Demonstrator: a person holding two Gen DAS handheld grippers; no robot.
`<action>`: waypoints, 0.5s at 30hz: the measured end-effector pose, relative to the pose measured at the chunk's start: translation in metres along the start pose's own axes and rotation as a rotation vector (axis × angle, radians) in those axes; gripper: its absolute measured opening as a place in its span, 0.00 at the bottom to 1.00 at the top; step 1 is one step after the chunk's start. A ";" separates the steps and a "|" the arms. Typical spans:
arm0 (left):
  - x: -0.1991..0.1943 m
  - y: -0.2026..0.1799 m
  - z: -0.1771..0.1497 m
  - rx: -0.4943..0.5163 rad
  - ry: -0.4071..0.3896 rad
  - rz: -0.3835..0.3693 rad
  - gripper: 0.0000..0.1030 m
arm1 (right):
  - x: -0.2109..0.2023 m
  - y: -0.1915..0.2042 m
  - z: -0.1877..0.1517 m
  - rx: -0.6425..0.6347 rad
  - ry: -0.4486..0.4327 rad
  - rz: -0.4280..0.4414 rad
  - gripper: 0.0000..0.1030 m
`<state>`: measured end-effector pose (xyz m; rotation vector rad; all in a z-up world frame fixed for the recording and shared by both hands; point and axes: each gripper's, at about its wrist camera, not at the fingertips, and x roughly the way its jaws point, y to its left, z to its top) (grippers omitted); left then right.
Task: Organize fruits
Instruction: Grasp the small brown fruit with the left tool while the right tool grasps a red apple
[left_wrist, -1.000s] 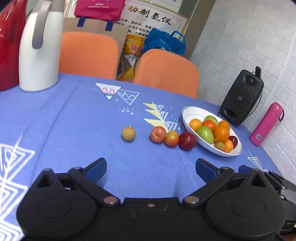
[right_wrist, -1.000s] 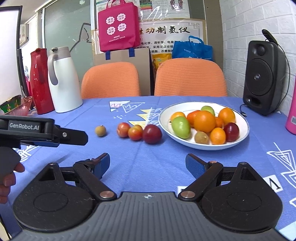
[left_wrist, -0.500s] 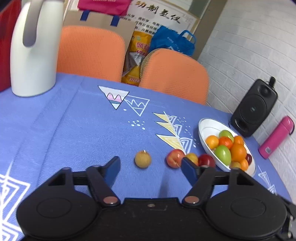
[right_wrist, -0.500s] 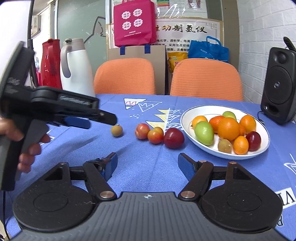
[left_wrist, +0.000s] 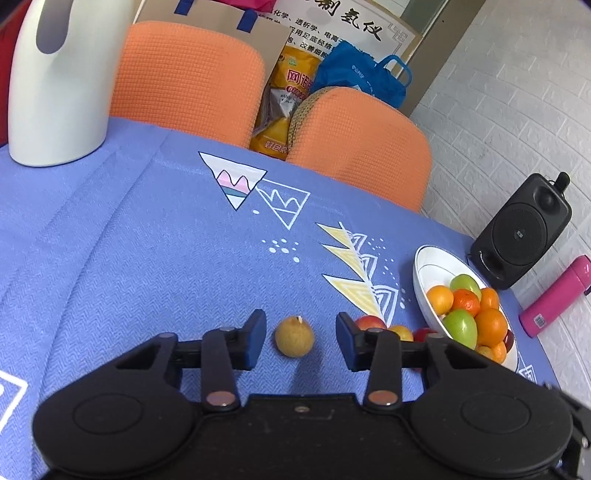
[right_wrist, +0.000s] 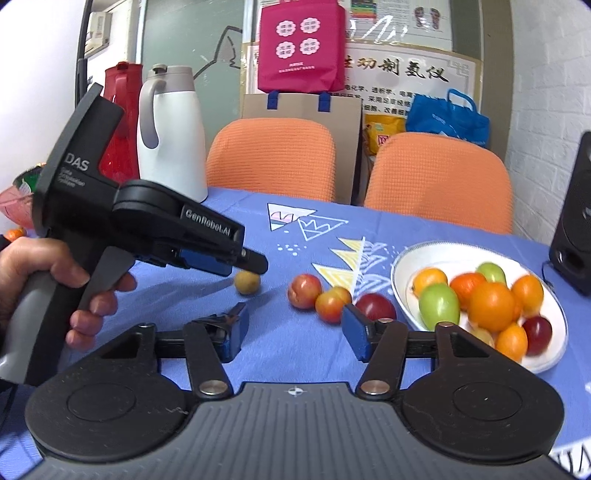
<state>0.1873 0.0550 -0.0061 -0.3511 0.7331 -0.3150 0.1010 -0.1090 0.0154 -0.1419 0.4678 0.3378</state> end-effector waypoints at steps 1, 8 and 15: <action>0.000 0.000 0.000 0.009 0.002 -0.002 1.00 | 0.004 0.000 0.002 -0.009 0.000 0.002 0.85; 0.006 -0.001 -0.003 0.040 0.016 -0.005 1.00 | 0.021 -0.001 0.008 -0.051 -0.004 0.019 0.76; 0.008 -0.007 -0.008 0.101 0.033 -0.006 1.00 | 0.035 0.004 0.012 -0.117 0.002 -0.001 0.75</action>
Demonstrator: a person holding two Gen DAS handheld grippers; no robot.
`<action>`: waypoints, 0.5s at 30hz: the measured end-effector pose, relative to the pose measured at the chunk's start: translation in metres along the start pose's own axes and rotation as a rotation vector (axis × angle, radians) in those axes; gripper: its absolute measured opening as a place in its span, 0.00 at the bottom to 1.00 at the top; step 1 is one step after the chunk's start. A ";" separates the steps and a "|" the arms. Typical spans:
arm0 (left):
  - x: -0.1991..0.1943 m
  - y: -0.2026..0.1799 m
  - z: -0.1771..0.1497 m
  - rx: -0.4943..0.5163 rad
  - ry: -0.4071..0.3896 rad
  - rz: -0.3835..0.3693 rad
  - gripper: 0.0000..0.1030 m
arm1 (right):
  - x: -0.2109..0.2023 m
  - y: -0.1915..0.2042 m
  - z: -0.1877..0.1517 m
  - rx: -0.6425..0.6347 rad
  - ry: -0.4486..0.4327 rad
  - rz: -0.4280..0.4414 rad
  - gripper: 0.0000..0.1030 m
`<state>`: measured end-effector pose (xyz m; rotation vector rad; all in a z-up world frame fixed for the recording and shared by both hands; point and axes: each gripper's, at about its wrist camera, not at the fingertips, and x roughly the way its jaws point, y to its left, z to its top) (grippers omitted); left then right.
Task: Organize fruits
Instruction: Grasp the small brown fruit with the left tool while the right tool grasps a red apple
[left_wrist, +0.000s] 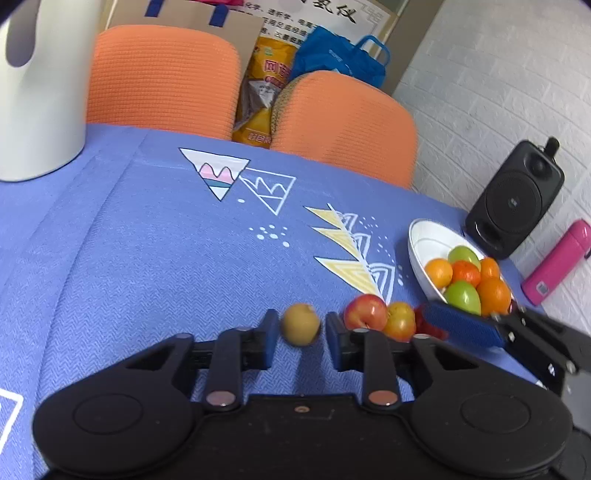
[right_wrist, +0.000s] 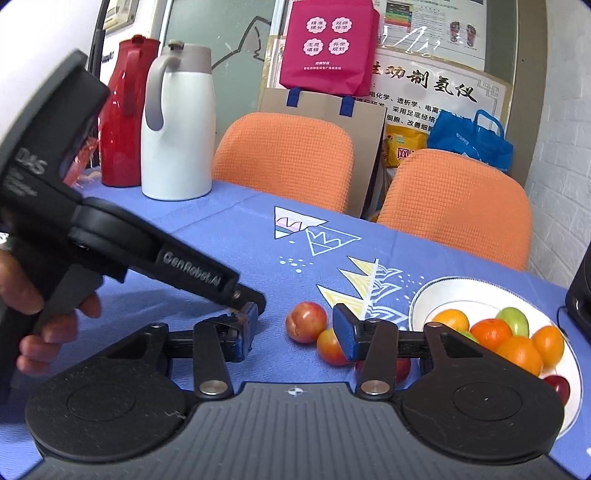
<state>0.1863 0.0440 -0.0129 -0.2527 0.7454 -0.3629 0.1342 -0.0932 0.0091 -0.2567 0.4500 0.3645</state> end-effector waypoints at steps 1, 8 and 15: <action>0.000 0.000 0.000 0.006 -0.001 0.002 1.00 | 0.002 0.000 0.000 -0.009 0.000 0.000 0.75; -0.003 0.001 0.000 0.022 -0.009 0.011 1.00 | 0.017 0.002 -0.002 -0.074 0.030 -0.013 0.75; -0.002 0.002 0.000 0.021 -0.007 0.003 1.00 | 0.026 0.009 -0.004 -0.183 0.046 -0.019 0.73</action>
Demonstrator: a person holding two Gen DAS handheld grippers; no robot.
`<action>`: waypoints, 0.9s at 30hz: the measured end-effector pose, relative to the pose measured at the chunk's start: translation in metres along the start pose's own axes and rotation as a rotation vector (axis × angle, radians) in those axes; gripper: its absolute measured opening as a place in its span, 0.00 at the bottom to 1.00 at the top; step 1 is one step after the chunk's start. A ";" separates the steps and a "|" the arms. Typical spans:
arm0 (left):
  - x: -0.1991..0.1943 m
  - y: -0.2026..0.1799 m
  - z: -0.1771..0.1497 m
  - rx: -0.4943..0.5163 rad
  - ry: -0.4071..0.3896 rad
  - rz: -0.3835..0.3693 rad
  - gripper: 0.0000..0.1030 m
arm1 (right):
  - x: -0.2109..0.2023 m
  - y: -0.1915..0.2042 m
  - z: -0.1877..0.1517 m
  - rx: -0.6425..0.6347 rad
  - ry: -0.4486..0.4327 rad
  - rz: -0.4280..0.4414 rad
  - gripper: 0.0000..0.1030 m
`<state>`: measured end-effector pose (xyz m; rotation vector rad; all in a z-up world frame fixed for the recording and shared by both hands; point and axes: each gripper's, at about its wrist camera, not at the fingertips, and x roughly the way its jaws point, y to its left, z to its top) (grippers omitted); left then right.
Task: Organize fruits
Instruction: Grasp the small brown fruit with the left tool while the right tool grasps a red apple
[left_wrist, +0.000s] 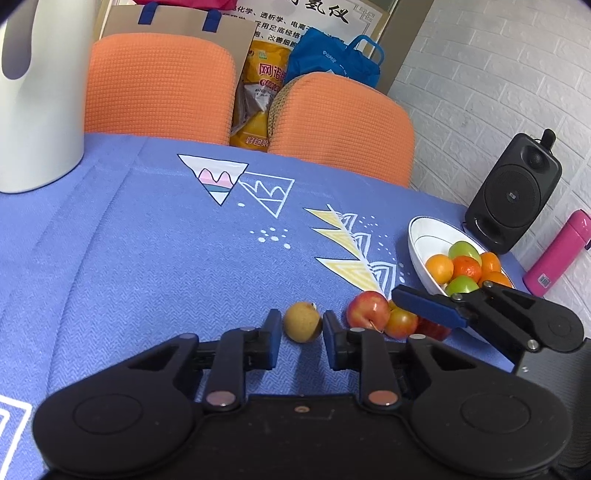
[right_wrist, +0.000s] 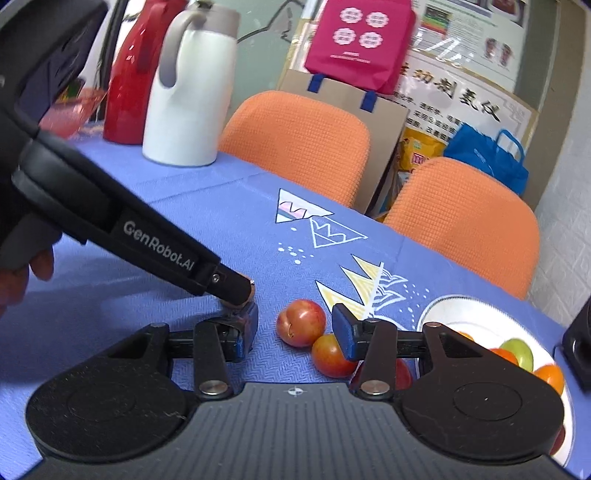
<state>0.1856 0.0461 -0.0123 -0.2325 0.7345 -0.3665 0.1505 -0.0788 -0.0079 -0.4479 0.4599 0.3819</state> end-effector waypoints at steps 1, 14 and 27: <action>0.000 0.000 0.000 -0.001 0.000 -0.001 1.00 | 0.001 0.001 0.000 -0.015 0.004 0.000 0.73; 0.004 0.003 0.000 -0.012 0.009 -0.018 1.00 | 0.009 0.004 0.000 -0.052 0.022 0.004 0.53; 0.010 -0.007 -0.001 0.028 0.011 0.001 1.00 | -0.036 0.000 -0.012 0.075 -0.028 -0.041 0.53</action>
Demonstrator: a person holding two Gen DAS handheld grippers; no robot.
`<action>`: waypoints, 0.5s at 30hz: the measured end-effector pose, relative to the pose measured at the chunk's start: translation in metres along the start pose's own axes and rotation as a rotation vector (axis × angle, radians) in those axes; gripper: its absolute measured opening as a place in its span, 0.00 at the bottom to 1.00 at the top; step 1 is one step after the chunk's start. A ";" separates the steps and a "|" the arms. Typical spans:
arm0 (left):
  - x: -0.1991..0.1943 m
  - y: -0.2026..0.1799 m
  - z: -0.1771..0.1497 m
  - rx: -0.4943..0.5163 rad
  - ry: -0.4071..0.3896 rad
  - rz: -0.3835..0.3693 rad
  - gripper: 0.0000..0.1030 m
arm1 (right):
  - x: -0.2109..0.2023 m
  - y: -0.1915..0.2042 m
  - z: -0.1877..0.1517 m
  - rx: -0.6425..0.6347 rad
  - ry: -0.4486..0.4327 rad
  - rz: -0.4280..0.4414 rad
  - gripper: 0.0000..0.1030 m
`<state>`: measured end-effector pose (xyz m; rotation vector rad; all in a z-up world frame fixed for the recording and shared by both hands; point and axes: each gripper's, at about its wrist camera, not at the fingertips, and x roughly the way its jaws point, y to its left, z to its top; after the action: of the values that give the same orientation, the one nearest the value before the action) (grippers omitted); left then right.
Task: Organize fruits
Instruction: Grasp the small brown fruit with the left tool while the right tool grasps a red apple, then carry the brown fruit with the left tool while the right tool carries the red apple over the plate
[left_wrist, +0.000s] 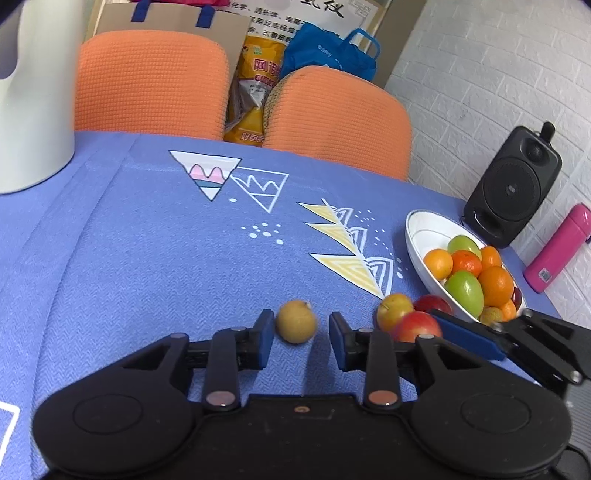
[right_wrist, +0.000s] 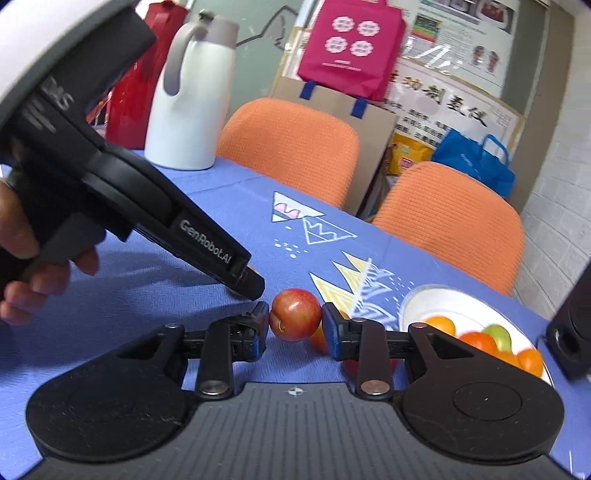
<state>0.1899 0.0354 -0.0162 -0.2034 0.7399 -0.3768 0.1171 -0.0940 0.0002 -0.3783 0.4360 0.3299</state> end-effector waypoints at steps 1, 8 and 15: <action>0.001 -0.002 0.000 0.012 -0.001 0.006 1.00 | -0.003 -0.001 -0.002 0.018 -0.001 -0.003 0.53; 0.004 -0.009 -0.001 0.054 -0.010 0.048 1.00 | -0.017 -0.009 -0.014 0.131 0.016 -0.029 0.53; -0.004 -0.015 -0.003 0.017 -0.005 0.020 1.00 | -0.028 -0.024 -0.028 0.244 0.027 -0.044 0.54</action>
<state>0.1809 0.0231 -0.0111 -0.1809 0.7330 -0.3636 0.0924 -0.1330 -0.0035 -0.1545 0.4879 0.2255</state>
